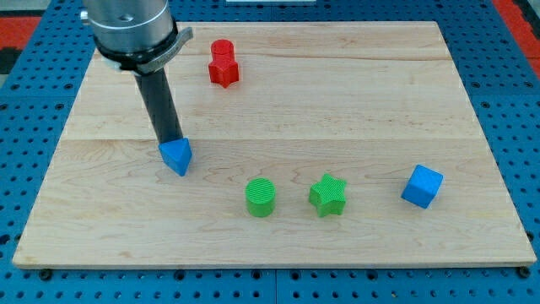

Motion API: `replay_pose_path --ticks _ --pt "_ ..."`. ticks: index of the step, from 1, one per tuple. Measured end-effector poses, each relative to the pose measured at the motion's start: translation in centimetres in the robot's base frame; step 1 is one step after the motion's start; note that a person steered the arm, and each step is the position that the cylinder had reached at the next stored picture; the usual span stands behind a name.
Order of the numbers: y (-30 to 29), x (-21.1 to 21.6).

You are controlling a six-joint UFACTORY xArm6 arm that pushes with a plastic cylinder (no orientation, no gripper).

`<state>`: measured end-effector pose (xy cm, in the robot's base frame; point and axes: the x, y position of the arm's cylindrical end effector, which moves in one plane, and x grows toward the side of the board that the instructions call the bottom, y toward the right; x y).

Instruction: Place the blue triangle to the left of the green circle

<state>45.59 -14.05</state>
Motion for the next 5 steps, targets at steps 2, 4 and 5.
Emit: replay_pose_path --ticks 2,4,5 --pt "4.4 3.1" --pt "2.8 5.2" --pt "2.1 0.2"
